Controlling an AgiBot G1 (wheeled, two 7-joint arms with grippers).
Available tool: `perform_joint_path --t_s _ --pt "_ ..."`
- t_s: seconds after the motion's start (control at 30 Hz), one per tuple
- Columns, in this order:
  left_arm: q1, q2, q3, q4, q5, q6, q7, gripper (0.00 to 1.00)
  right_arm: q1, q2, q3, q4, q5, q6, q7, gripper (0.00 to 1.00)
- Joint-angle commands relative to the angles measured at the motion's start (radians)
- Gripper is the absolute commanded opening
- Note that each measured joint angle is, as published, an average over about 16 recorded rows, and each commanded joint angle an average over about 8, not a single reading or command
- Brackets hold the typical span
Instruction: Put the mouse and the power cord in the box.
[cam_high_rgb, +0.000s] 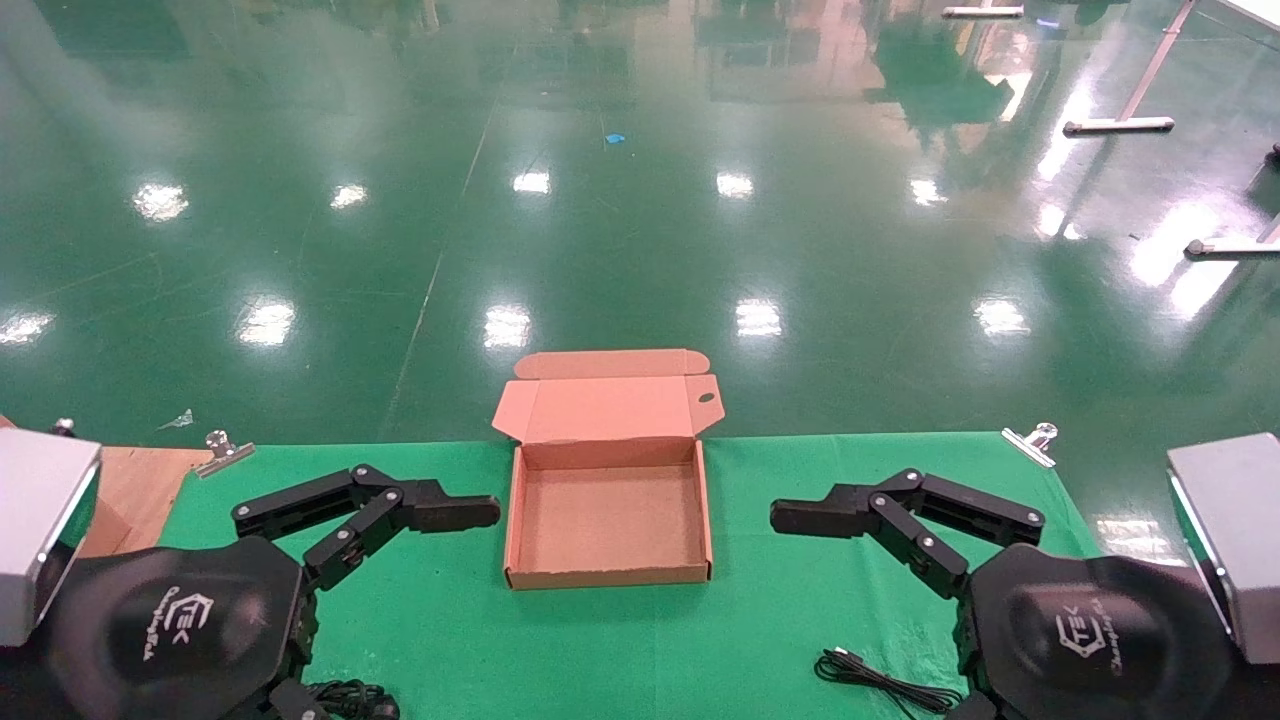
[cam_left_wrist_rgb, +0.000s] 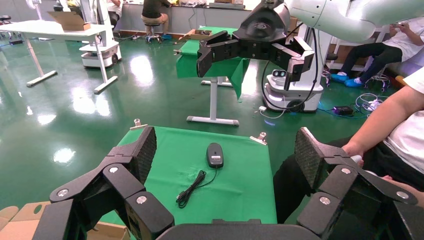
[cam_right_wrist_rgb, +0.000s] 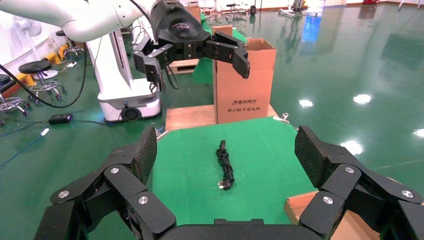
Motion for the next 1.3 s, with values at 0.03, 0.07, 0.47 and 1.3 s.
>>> perform_joint_path --t_s 0.03,0.07,0.47,1.3 --pt "0.000 0.000 0.000 0.000 0.000 0.000 0.000 1.00 0.000 0.000 0.000 0.000 0.000 0.000 0.000 1.00" --pt "0.000 0.000 0.000 0.000 0.000 0.000 0.000 1.00 0.000 0.000 0.000 0.000 0.000 0.000 0.000 1.00" --pt "0.000 0.000 0.000 0.000 0.000 0.000 0.000 1.00 0.000 0.000 0.000 0.000 0.000 0.000 0.000 1.00" --pt "-0.001 0.002 0.002 0.003 0.003 -0.001 0.001 1.00 -0.001 -0.001 -0.005 -0.003 -0.008 -0.001 0.000 1.00"
